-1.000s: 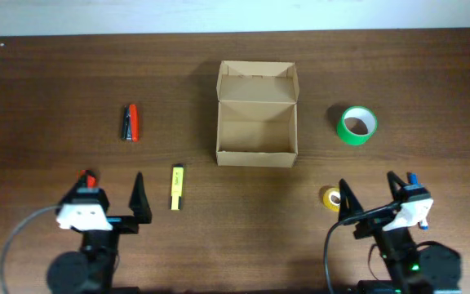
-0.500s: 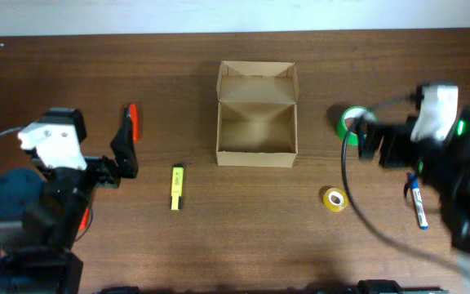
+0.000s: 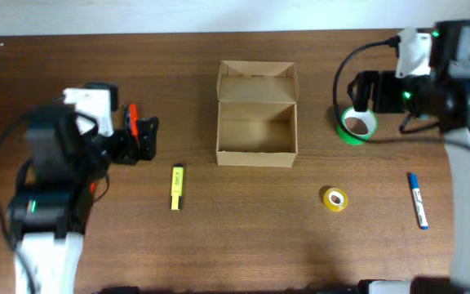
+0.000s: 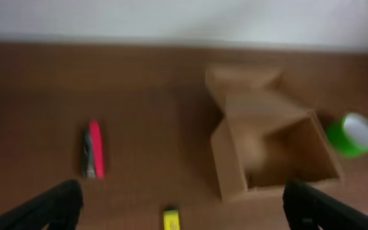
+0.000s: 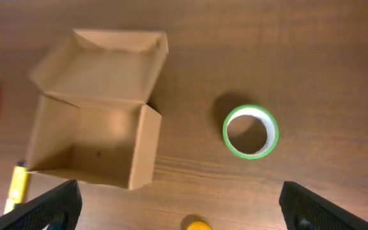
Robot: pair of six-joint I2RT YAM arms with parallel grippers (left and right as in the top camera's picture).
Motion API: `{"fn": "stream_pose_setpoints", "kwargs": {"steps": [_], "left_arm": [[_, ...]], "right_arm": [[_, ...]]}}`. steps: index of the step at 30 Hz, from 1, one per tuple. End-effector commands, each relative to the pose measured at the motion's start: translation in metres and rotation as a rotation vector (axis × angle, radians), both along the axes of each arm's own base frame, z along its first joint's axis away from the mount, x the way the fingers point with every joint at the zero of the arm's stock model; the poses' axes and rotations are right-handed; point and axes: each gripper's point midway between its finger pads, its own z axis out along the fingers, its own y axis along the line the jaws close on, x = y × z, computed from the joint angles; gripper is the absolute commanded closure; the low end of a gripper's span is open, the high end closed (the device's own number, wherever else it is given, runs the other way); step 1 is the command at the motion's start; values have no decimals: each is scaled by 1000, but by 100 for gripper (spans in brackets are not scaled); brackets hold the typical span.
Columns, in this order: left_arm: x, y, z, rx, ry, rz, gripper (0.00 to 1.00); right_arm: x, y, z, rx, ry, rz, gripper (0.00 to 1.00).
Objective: Pack container
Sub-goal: 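Move the right gripper over the green tape roll and lower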
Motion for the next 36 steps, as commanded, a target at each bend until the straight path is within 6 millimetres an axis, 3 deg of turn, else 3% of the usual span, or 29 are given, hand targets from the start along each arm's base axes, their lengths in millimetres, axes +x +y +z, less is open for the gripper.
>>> {"fn": "stream_pose_setpoints", "kwargs": {"steps": [1,4,7,11,18,28,36], "left_arm": [[22,-8,-8,46,51,-82,0],[50,4,-16,168,107,-67,0],[63,13,-25,240,178,-70,0],[82,21,-53,286,233,-51,0],[115,23,-56,351,144,-83,0],[114,32,-75,389,210,-66,0],[106,32,-82,385,252,-72,0]], "right_arm": [[10,-9,-22,-33,66,-17,4],[16,-12,-45,-40,134,-23,16],[19,-15,-56,-49,168,-31,16],[22,-19,-65,-52,190,-42,17],[27,-29,-98,-94,287,-63,20],[43,-32,-173,-96,451,-58,19],[55,-34,-207,-103,486,-57,22]]}}
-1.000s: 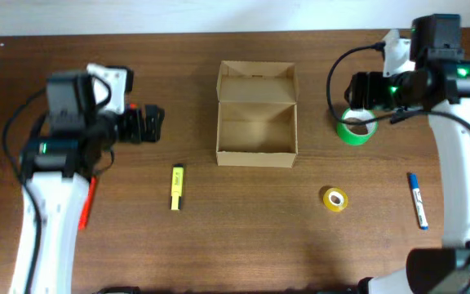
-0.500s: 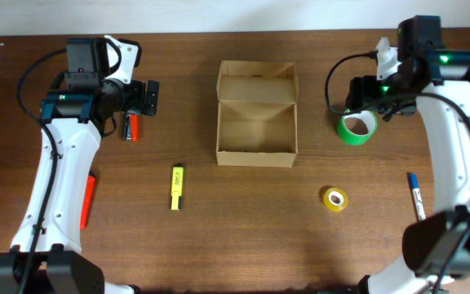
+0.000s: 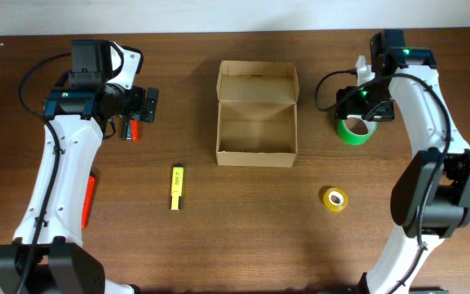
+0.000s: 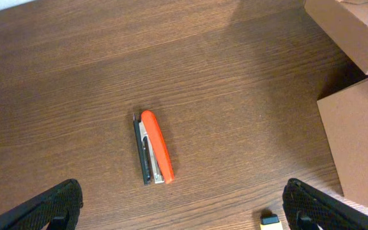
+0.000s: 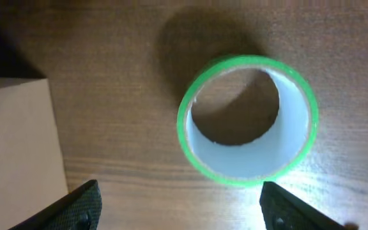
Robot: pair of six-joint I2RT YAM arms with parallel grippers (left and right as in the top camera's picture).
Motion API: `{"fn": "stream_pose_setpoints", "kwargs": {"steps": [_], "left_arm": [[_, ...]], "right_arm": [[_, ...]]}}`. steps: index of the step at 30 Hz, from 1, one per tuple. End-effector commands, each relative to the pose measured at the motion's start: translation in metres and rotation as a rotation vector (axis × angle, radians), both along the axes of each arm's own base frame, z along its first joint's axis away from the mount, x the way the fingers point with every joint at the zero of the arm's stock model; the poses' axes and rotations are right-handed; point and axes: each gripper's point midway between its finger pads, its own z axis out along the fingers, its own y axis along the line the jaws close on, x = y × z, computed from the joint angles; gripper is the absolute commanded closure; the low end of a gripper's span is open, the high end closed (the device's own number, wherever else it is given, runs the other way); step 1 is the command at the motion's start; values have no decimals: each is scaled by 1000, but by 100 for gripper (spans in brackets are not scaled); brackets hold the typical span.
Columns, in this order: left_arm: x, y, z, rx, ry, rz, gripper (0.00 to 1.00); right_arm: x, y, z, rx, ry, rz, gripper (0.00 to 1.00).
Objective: Pack container
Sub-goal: 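Move the right gripper over the green tape roll and lower, then close the right gripper on the green tape roll and lift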
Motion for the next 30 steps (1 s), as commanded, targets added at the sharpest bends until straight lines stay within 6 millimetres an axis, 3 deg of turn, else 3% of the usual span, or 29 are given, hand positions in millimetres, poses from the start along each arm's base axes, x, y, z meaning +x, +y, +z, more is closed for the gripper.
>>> {"fn": "stream_pose_setpoints", "kwargs": {"steps": [1,6,17,22,27,30], "left_arm": [[2,1,2,12,-3,-2,0],[3,1,1,6,1,6,0],[0,1,-1,-9,16,25,0],[0,1,-1,-13,17,31,0],[0,1,-1,-13,17,32,0],[0,1,-1,-13,18,31,0]], "right_arm": [[4,-6,-11,-19,13,-8,27],[10,-7,-23,-23,16,-9,35],[10,-5,-56,-9,77,-15,36],[9,-5,-68,-7,100,-21,42],[12,-6,-73,-10,98,-29,72],[10,-6,-81,-9,117,-36,73]]}}
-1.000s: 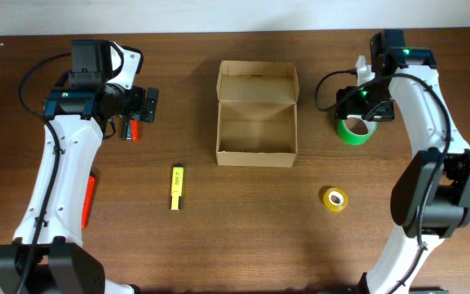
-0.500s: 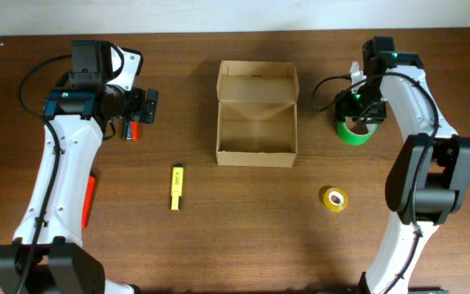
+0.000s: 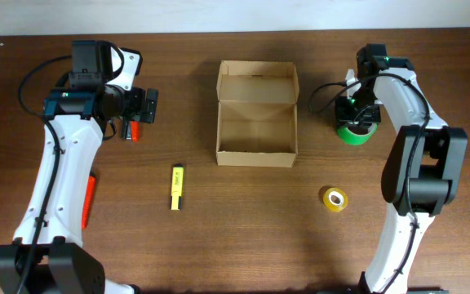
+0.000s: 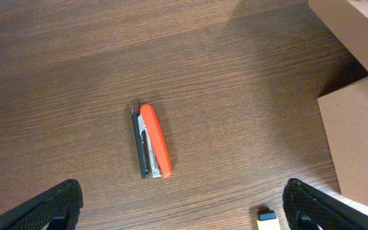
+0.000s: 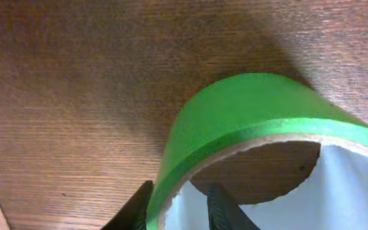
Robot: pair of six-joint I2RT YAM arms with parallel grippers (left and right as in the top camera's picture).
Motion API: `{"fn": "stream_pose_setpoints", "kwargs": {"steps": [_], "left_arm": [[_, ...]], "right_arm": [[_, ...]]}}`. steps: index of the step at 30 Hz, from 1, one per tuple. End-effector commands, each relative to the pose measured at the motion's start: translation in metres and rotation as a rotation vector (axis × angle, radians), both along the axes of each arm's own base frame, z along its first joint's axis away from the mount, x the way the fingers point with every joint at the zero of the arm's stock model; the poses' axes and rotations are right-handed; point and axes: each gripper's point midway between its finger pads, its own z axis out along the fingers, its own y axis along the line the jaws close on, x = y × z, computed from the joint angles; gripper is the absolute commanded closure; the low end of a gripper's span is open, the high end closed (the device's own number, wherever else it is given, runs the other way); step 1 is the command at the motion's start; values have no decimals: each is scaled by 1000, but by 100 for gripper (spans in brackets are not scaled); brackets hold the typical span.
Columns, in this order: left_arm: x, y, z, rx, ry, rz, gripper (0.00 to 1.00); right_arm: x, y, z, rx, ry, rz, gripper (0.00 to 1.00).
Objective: Pack container
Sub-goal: 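Close the right gripper on the green tape roll and lift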
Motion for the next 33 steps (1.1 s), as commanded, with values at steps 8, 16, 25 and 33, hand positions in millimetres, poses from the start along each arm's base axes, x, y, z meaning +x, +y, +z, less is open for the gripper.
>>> {"fn": "stream_pose_setpoints", "kwargs": {"steps": [8,16,25,33], "left_arm": [[2,0,0,-2,5,10,0],[2,1,0,-2,5,10,0],[2,1,0,-1,5,10,0],[2,1,0,2,4,11,0]], "right_arm": [[-3,-2,-12,-5,39,-34,96],[-5,-2,10,-5,40,-32,96],[23,-2,105,-15,-115,-10,96],[39,28,197,-24,-307,84,96]]}}
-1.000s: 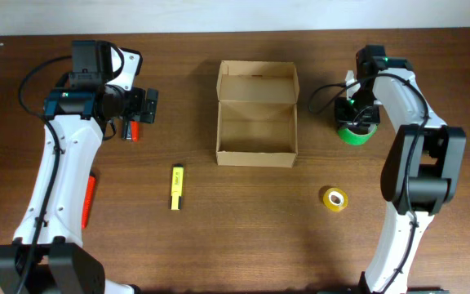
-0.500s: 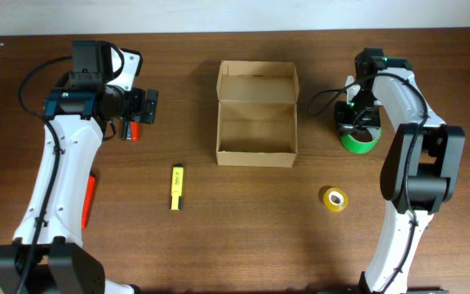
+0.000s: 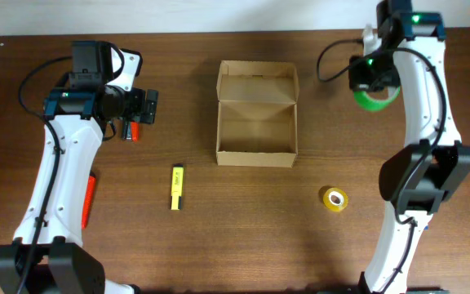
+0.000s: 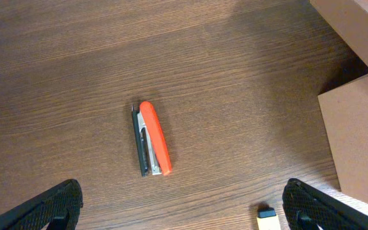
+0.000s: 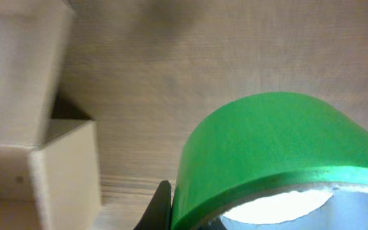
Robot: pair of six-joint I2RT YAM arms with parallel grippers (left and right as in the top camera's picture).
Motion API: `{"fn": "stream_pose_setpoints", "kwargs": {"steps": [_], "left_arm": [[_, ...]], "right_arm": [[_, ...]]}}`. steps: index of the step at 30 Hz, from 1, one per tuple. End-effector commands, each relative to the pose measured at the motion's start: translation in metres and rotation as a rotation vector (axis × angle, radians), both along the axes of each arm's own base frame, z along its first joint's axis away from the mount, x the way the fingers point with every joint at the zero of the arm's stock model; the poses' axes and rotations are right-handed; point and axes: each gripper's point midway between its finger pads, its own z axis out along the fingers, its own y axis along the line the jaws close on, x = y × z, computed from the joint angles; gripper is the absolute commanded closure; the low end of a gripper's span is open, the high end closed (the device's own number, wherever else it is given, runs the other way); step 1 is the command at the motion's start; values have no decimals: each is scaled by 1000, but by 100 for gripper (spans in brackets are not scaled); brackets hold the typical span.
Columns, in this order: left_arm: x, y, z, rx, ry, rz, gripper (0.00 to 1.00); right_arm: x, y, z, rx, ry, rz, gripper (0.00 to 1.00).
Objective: Pack container
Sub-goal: 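Close the right gripper on the green tape roll and lift, then carry the green tape roll with the right gripper over the box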
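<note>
The open cardboard box (image 3: pixel 257 114) stands at the table's middle back, its flap raised behind it. My right gripper (image 3: pixel 372 85) is shut on the green tape roll (image 3: pixel 374 96), held off the table to the right of the box; in the right wrist view the green tape roll (image 5: pixel 280 153) fills the lower right, the box (image 5: pixel 37 121) at left. My left gripper (image 3: pixel 141 108) hangs open over the orange stapler (image 3: pixel 133 129), which the left wrist view shows as an orange stapler (image 4: pixel 151 147) lying flat below the wide-spread fingertips (image 4: pixel 56 207).
A yellow highlighter (image 3: pixel 177 186) lies left of the box front, and its tip (image 4: pixel 266 217) shows in the left wrist view. A yellow tape roll (image 3: pixel 334 198) sits at the front right. An orange object (image 3: pixel 89 196) lies partly under my left arm.
My right gripper, then down at the green tape roll on the table, now holds the roll higher and farther back, off the table. The left arm has not moved.
Both arms were first pulled back near the table's sides, the green roll lying right of the box. Then the left gripper hung open over the stapler and the right was above the roll. The right was then down on the roll, and now holds it aloft.
</note>
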Motion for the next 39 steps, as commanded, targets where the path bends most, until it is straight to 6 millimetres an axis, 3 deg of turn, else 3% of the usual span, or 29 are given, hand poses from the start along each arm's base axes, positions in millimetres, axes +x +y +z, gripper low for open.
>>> {"fn": "stream_pose_setpoints", "kwargs": {"steps": [1,8,15,32,39], "left_arm": [[4,1,1,-1,-3,10,0],[4,2,1,12,-3,0,0],[4,8,1,51,-3,13,0],[4,19,2,102,-7,44,0],[5,19,3,101,-11,44,0]], "right_arm": [[2,25,55,-17,-136,78,96],[-13,89,89,-24,-208,275,96],[-35,145,90,13,-194,432,96],[-72,209,11,-5,-5,634,96],[-76,218,-15,-8,22,654,96]]}}
